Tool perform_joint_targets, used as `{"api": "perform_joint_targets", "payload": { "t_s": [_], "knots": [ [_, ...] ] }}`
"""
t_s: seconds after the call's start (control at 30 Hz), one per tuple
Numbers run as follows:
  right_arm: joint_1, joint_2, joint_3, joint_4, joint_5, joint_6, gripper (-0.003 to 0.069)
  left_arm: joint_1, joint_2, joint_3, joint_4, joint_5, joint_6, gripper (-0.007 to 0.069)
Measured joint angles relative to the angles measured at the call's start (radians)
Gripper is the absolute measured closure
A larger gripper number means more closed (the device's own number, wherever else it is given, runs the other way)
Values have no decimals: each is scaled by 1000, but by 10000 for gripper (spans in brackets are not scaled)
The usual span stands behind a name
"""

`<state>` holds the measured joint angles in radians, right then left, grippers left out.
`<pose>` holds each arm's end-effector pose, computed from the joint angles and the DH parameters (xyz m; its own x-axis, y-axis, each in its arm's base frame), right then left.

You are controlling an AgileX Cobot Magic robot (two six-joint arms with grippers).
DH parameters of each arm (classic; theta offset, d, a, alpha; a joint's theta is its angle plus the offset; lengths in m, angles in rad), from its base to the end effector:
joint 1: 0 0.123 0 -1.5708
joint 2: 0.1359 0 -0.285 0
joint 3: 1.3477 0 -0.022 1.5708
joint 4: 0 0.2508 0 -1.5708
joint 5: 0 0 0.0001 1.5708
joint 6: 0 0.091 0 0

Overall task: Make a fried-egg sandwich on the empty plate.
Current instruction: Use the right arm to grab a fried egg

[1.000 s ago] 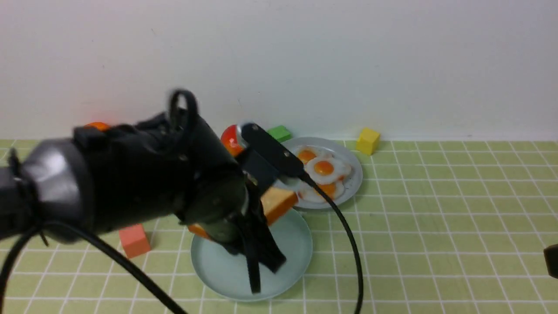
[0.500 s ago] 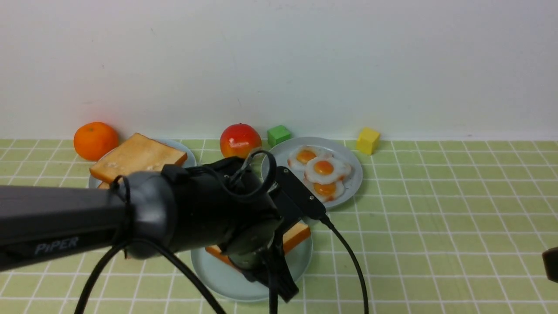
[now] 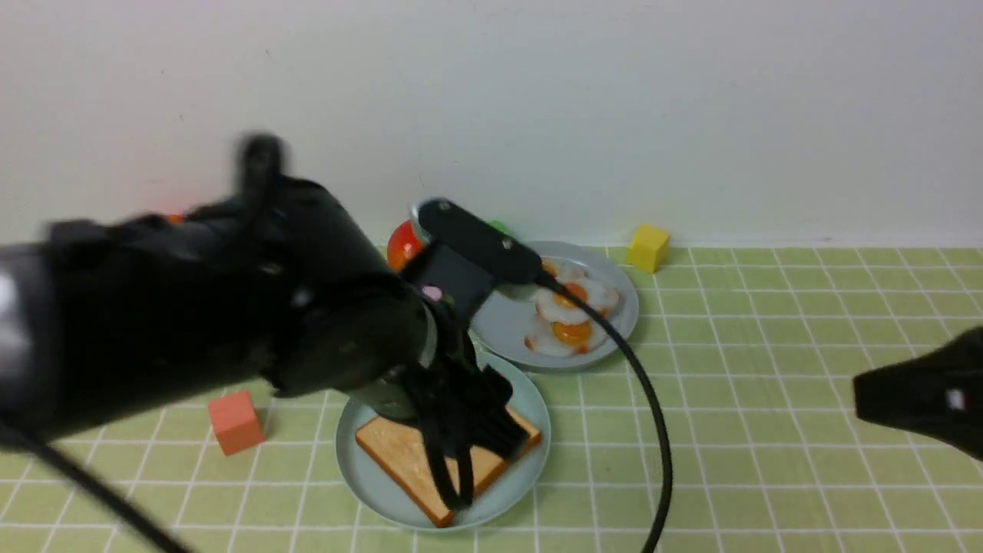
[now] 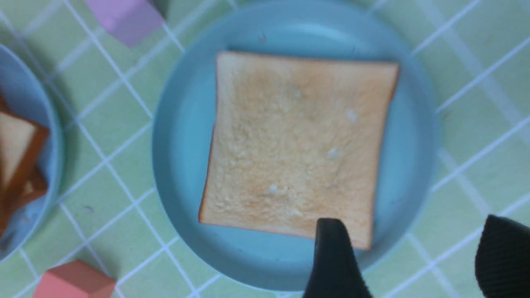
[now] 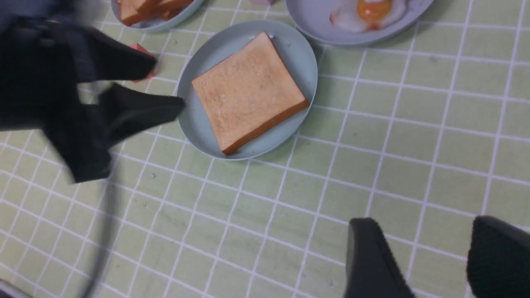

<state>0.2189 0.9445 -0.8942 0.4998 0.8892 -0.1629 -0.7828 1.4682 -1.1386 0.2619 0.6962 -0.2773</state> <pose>0.1636 0.0711 0.3457 -0.7588 -0.0094 -0.6512 -0.3354 0.8628 0.3783 0.2322 -0.2096 0.2975 -0.6096 0.5030 -0.6127 0.5806 0.8096 0.0869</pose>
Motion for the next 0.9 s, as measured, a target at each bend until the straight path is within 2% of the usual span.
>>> {"api": "perform_joint_targets", "payload": {
  "t_s": [0.07, 0.2, 0.27, 0.37, 0.53, 0.63, 0.77, 0.9],
  "knots": [
    [0, 87, -28, 34, -7, 0, 307, 0, -101, 1, -25, 17, -12, 272],
    [0, 301, -126, 86, -42, 0, 308, 0, -330, 28, -41, 31, -18, 528],
    [0, 382, -173, 97, -60, 1, 308, 0, -417, 66, -51, 19, -18, 622],
    [0, 526, -243, 108, -77, 2, 308, 0, -571, 160, -75, -36, -18, 638],
    [0, 777, -398, 141, -106, 4, 308, 0, -806, 370, -86, -214, -19, 638],
    [0, 899, -487, 167, -125, 23, 308, 0, -864, 458, -91, -289, -35, 638],
    [0, 1021, -594, 175, -138, 59, 304, 0, -871, 500, -98, -314, -52, 638],
    [0, 1129, -700, 181, -140, 97, 269, 0, -871, 508, -103, -347, -56, 638]
  ]
}}
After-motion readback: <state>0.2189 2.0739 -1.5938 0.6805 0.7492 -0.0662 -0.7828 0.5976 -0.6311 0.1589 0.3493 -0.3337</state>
